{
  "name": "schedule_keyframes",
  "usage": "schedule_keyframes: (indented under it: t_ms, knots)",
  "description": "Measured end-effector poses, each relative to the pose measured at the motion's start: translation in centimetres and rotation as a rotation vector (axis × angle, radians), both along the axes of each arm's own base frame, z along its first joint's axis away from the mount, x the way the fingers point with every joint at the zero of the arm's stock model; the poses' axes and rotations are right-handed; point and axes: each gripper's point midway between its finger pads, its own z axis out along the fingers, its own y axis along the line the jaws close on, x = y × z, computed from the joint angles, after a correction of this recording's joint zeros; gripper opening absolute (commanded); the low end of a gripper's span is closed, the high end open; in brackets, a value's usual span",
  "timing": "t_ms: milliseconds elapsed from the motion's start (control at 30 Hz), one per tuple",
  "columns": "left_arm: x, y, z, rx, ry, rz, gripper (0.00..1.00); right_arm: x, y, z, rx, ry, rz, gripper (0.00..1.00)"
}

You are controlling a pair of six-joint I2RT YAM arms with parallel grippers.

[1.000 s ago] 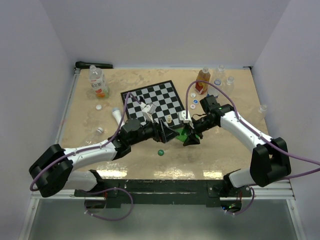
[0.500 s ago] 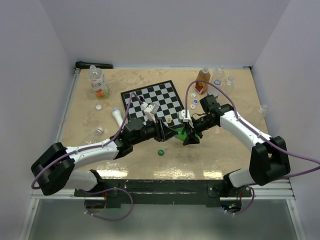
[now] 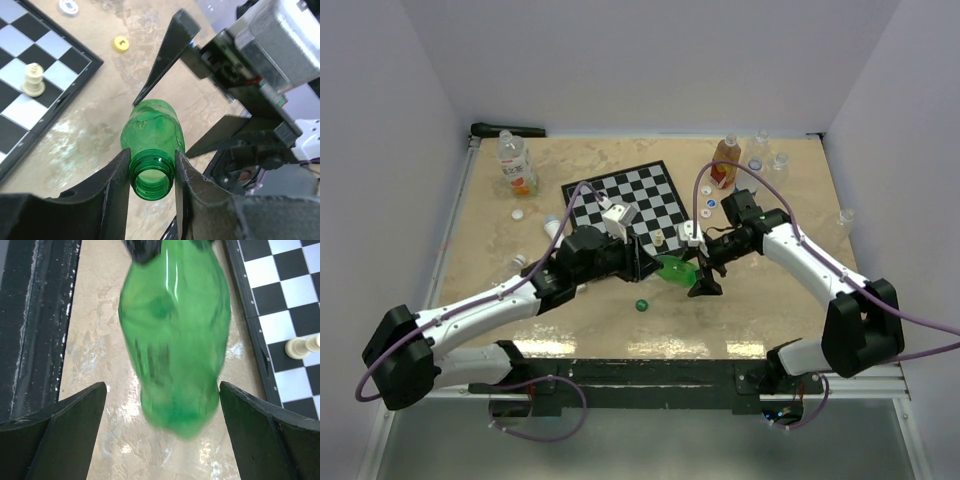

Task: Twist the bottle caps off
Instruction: Place the plastic bottle at the center of the board.

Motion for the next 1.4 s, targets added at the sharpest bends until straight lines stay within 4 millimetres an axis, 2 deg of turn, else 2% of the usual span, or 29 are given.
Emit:
schedule_keyframes:
  t_ms: [233, 433, 800, 1200, 1400]
  knots:
    - [1.0, 3.9, 2.4, 0.158, -0.037, 0.059, 0.00, 0.8, -1.2, 1.4, 0.006, -0.074, -0.039, 0.98]
    - [2.3, 8.3, 5.4, 0.268, -0.073, 0.161, 0.00, 0.8, -1.4, 1.3, -0.001, -0.079, -0.035, 0.98]
    - [3.7, 15.1, 8.7, 0.480, -0.114, 0.353, 0.00, 0.9, -1.6, 1.2, -0.016, -0.087, -0.038, 0.98]
    - [5.9, 19.8, 7.2, 0.574, -0.054, 0.493, 0.00, 1.0, -1.6, 1.2, -0.016, -0.089, -0.039, 0.98]
    - [6.1, 21.4, 5.9, 0.586, -0.018, 0.532, 0.00, 1.0, -1.6, 1.2, -0.016, -0.090, -0.039, 0.98]
